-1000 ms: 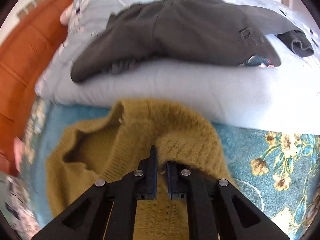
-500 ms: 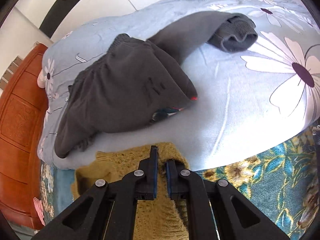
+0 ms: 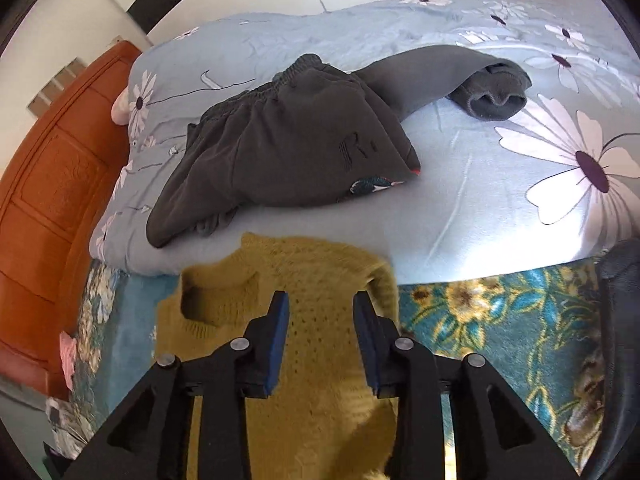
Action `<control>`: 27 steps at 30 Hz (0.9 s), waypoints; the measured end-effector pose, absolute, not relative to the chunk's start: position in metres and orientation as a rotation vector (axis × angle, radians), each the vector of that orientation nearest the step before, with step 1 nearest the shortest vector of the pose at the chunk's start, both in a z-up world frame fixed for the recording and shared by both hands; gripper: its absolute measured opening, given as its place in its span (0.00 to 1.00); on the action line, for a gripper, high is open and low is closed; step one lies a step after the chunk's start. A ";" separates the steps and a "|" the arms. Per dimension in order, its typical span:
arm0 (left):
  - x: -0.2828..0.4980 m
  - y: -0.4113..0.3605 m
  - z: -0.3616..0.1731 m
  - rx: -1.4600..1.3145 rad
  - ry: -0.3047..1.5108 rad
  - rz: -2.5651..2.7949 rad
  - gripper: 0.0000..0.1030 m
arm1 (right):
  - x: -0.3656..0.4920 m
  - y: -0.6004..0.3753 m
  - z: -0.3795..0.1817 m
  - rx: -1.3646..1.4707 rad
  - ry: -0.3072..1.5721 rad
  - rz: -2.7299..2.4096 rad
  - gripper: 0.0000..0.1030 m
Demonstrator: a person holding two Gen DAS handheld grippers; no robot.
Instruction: Fold clothes
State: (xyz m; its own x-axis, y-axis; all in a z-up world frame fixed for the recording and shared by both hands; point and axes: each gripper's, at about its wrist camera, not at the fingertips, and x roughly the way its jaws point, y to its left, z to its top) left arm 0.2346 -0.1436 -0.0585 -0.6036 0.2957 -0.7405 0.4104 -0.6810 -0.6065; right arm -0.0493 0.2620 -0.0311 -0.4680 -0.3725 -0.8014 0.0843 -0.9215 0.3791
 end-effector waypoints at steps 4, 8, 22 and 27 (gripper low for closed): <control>0.251 -0.170 -0.053 1.356 1.100 -2.442 0.70 | 0.010 0.268 -0.037 1.475 -0.256 -2.420 0.40; 0.277 -0.194 -0.056 1.344 1.077 -2.358 0.70 | 0.074 0.273 -0.063 1.570 -0.234 -2.339 0.40; 0.326 -0.197 -0.065 1.375 1.039 -2.283 0.70 | 0.129 0.266 -0.098 1.694 -0.360 -2.319 0.40; 0.336 -0.200 -0.061 1.361 1.026 -2.273 0.70 | 0.128 0.261 -0.100 1.714 -0.355 -2.353 0.40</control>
